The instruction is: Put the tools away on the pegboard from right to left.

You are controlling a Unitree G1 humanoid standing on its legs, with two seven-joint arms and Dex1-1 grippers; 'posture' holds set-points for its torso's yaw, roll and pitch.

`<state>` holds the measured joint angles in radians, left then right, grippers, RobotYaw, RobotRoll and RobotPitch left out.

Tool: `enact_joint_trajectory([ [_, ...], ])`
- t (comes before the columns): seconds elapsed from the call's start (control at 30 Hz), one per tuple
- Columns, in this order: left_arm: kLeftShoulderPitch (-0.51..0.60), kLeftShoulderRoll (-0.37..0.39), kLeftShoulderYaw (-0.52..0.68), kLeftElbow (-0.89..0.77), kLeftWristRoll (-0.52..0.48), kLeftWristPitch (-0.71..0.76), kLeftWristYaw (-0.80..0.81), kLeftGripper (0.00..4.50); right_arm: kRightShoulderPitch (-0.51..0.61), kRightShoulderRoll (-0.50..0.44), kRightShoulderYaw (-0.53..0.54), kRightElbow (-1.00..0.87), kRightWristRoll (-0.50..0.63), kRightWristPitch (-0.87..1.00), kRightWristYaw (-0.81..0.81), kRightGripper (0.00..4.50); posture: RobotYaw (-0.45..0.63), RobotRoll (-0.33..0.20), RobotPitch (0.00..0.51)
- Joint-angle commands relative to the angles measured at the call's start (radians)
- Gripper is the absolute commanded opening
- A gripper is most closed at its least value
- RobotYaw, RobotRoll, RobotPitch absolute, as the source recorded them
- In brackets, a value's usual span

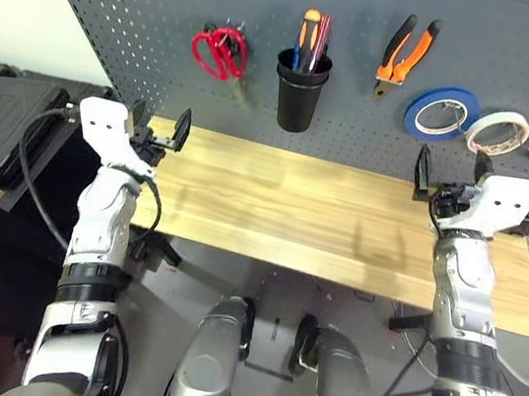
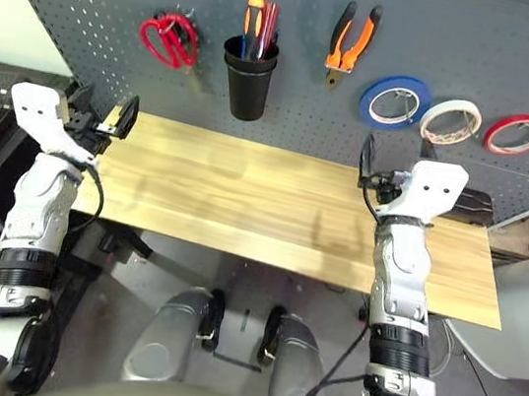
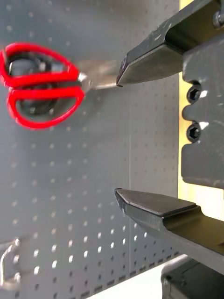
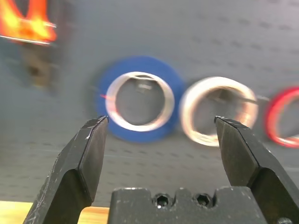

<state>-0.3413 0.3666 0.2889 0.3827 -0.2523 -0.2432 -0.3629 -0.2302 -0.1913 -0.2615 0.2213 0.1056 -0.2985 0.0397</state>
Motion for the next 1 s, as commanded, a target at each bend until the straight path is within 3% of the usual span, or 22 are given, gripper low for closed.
enact_joint_trajectory([
  [0.03, -0.01, 0.026, 0.019, 0.11, -0.004, -0.079, -0.047, 4.47, -0.001, -0.025, -0.048, 0.068, 0.002, -0.024, -0.034, 4.5, 0.13, 0.0, 0.104],
  [0.4, -0.027, 0.043, 0.027, 0.261, -0.054, -0.198, -0.205, 4.47, -0.017, -0.057, -0.104, 0.194, 0.01, -0.075, -0.091, 4.5, 0.1, 0.0, 0.095],
  [1.0, -0.05, 0.045, 0.033, 0.341, -0.042, -0.21, -0.195, 4.47, -0.04, -0.093, -0.117, 0.275, 0.016, -0.106, -0.098, 4.5, 0.1, 0.0, 0.119],
])
